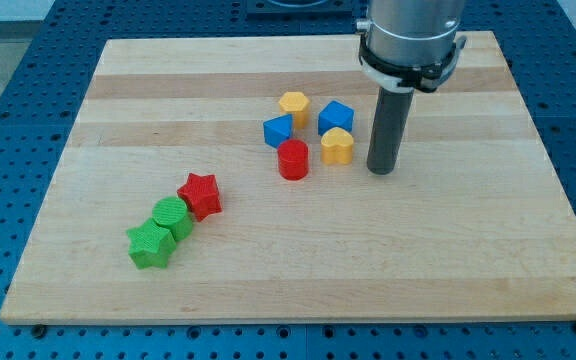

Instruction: Push the yellow hexagon towards the group of black

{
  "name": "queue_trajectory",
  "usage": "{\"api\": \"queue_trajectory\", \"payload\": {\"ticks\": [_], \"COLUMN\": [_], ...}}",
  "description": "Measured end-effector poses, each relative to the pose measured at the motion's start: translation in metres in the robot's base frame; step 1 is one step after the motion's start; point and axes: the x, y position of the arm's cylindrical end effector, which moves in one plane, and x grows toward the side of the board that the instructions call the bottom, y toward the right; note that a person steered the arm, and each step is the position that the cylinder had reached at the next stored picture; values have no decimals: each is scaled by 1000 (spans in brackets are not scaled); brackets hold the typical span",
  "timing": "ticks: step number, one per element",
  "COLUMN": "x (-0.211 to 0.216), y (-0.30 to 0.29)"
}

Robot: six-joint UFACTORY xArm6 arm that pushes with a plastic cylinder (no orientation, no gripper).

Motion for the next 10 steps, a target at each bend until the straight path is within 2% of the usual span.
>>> {"api": "queue_trajectory", "payload": {"ticks": [4, 8, 10], "x": [-9, -9, -21], "y": [-4, -37, -9]}}
